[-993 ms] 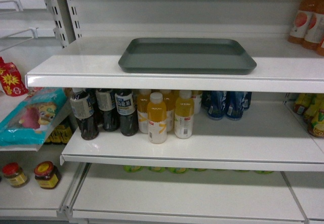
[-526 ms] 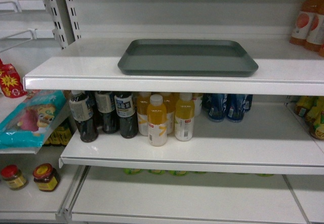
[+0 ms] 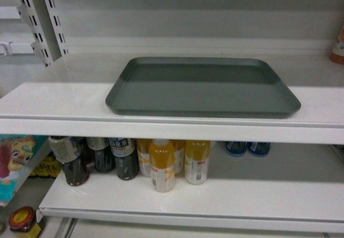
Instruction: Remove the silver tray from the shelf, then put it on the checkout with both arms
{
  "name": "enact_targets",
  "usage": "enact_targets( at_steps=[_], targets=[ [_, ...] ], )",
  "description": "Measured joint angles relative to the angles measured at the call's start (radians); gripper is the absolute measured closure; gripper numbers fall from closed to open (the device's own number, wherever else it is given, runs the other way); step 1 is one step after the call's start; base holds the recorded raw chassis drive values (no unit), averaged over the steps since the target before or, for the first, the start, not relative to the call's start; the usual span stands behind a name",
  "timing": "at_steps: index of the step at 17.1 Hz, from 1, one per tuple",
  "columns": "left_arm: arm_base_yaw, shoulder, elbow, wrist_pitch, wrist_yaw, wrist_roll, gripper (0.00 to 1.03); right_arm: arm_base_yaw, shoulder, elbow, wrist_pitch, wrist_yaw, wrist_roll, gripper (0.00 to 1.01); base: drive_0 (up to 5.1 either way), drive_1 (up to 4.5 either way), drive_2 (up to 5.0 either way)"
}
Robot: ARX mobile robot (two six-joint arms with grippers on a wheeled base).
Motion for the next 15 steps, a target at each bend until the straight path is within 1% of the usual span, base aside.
enact_targets(
  at_steps=[7,15],
  targets=[
    [0.000,0.000,0.000,0.003,0.001,0.000,0.05,0.000,0.000,0.000,0.003,0.000,0.000,0.03,0.0,4.31,-4.2],
    [0.000,0.000,0.000,0.003,0.000,0.000,0.05,0.000,0.000,0.000,0.002,0.000,0.000,0.03,0.0,0.00,0.0]
  ],
)
